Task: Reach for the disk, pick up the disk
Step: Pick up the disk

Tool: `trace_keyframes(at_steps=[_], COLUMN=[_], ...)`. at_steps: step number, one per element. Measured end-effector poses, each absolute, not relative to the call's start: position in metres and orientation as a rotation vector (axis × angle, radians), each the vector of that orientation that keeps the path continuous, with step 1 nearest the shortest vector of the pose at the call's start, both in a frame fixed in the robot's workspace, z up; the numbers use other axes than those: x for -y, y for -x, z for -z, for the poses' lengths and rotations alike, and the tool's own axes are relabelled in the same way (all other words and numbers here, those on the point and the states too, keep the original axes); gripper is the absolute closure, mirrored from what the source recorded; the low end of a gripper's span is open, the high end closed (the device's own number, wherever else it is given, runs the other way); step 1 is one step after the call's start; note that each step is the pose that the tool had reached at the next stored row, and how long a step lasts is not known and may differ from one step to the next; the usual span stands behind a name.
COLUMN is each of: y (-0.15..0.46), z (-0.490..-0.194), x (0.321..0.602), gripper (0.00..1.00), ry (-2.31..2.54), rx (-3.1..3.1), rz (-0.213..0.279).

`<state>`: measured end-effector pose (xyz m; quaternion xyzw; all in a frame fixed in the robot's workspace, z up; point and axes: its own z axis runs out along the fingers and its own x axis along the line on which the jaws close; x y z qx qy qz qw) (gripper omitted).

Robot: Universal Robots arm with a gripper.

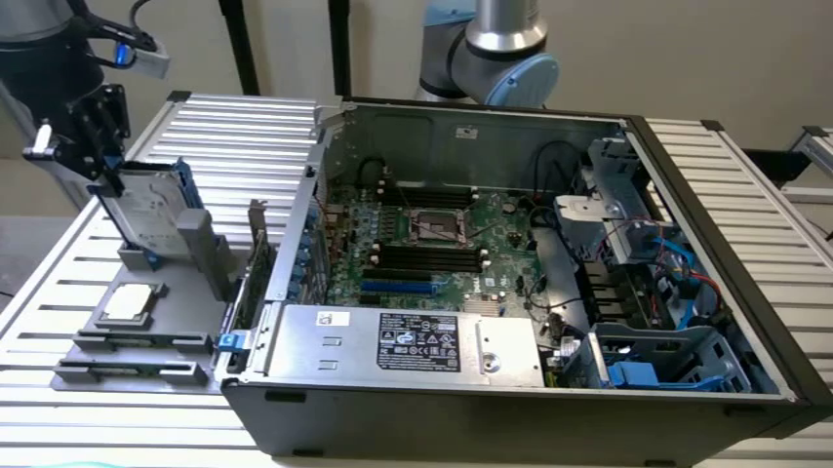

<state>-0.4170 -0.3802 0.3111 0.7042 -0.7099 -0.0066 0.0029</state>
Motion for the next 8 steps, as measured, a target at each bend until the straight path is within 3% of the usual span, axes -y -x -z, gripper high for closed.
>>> trace_keyframes(at_steps=[8], y=[0.415], z=[-0.343], x=[0.381], gripper=[0.67], ry=[-2.208], rx=[2.226], rz=[0.021])
